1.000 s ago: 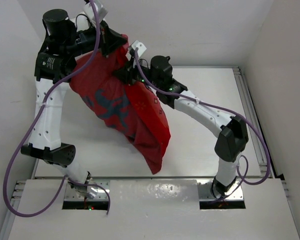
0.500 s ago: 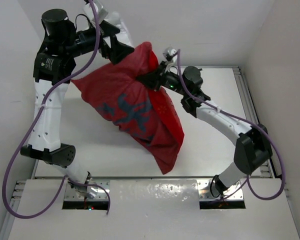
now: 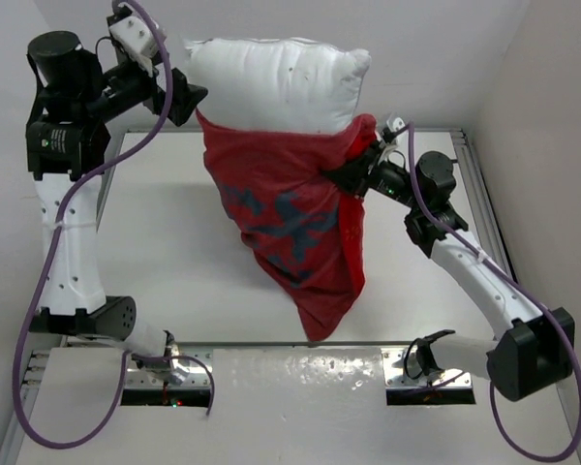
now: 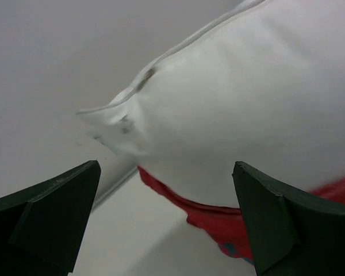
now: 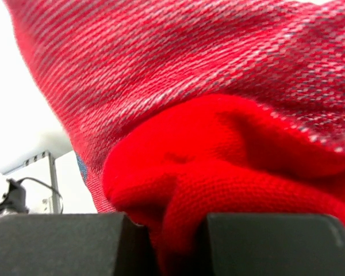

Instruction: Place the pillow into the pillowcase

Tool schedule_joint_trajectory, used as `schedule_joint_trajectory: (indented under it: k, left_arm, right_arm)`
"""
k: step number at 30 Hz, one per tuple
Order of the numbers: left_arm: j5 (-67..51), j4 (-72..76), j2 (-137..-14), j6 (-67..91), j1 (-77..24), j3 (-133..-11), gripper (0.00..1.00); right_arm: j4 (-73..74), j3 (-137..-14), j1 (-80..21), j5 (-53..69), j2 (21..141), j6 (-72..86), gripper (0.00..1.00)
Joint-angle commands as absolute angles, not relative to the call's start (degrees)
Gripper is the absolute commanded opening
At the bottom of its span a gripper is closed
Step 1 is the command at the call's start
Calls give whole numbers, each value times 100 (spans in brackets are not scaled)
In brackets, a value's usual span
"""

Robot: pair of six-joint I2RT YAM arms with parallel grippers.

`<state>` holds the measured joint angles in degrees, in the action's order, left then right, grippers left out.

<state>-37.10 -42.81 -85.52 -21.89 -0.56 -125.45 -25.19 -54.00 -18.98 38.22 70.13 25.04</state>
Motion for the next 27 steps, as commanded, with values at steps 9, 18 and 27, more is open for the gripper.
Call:
schedule_joint_trajectory:
  k: [9, 18, 27]
  left_arm:
    - [-6475, -4270, -9245, -2740, 1766, -11198, 100]
    - [-7015, -4083, -8852, -4257, 608, -9846, 100]
    - [-7268, -1468, -9448, -1890, 212, -9765, 100]
  right_arm:
    - [-1881, -4527, -1573, 4175, 6117, 2400, 0]
    - [-1618, -4517, -1600, 4078, 6232, 2435, 0]
    - [-923, -4746, -1731, 3701, 6179, 2083, 0]
